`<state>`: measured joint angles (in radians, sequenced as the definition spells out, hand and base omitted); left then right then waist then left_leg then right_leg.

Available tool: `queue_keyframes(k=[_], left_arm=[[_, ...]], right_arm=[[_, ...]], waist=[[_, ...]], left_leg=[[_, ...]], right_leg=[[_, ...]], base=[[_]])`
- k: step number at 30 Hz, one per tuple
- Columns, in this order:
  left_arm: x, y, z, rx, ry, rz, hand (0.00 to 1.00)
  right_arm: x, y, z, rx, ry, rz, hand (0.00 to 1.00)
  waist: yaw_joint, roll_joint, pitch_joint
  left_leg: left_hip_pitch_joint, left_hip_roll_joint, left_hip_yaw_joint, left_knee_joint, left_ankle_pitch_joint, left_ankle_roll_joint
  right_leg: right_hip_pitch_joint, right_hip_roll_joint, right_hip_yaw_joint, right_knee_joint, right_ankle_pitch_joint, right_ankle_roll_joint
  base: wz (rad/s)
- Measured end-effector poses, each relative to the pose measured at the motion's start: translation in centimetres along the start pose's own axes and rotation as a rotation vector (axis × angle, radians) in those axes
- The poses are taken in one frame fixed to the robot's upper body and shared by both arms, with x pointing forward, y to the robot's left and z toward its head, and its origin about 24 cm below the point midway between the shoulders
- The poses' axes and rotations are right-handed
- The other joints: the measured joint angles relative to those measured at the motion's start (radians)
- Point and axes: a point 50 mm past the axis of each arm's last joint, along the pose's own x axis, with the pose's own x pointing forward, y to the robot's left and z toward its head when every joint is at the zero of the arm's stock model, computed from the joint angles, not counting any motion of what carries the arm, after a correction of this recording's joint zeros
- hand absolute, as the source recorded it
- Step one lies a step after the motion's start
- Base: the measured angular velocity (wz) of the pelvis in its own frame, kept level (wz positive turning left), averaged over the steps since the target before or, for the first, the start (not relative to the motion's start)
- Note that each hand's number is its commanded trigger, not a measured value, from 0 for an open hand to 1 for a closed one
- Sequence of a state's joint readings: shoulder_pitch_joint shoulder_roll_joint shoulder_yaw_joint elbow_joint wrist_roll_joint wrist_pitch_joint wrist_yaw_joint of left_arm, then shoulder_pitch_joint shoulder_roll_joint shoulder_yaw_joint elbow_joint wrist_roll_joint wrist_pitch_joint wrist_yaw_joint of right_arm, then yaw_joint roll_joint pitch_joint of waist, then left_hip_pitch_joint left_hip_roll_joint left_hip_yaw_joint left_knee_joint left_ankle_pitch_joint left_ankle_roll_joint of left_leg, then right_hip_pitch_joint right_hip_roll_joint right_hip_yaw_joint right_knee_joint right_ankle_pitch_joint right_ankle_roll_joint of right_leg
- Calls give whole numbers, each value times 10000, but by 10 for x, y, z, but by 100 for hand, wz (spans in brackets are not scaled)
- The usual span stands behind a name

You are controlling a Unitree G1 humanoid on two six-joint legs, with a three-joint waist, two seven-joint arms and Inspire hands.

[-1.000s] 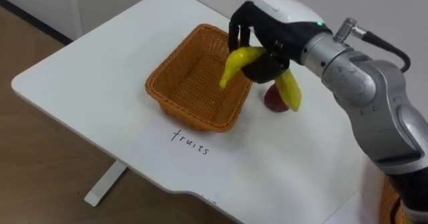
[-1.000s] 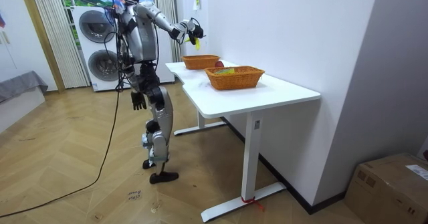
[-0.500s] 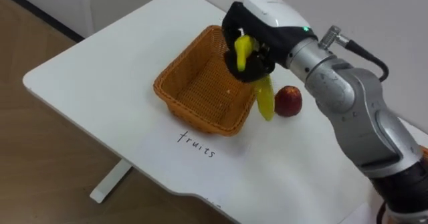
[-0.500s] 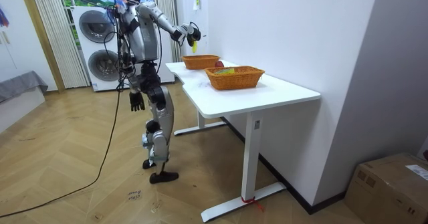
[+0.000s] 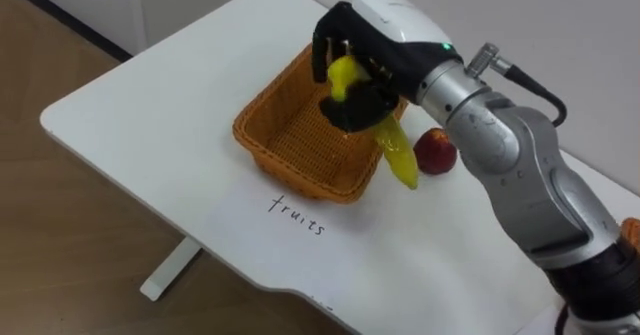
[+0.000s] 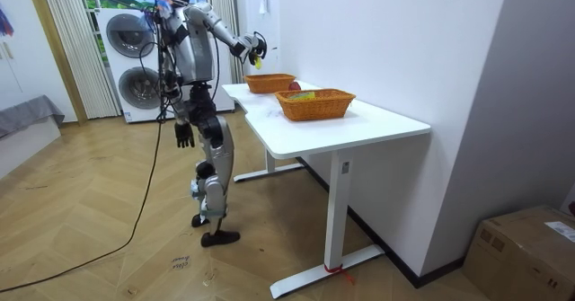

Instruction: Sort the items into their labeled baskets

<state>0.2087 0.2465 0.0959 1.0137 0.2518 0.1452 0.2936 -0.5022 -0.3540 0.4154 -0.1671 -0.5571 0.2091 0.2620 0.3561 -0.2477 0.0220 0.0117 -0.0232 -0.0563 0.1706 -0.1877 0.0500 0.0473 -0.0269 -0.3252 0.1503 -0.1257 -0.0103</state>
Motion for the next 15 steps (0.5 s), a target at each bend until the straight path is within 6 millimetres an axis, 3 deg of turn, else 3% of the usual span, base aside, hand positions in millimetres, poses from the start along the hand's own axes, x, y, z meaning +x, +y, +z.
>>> queue_keyframes(k=[15], left_arm=[[0,0,1,227,-90,33,0]], right_arm=[[0,-2,3,-44,-171,-305,0]], waist=[[93,-15,-29]], left_leg=[[-27,-60,-43,134,18,24]], right_leg=[[39,-32,208,4,-7,10]], base=[[1]])
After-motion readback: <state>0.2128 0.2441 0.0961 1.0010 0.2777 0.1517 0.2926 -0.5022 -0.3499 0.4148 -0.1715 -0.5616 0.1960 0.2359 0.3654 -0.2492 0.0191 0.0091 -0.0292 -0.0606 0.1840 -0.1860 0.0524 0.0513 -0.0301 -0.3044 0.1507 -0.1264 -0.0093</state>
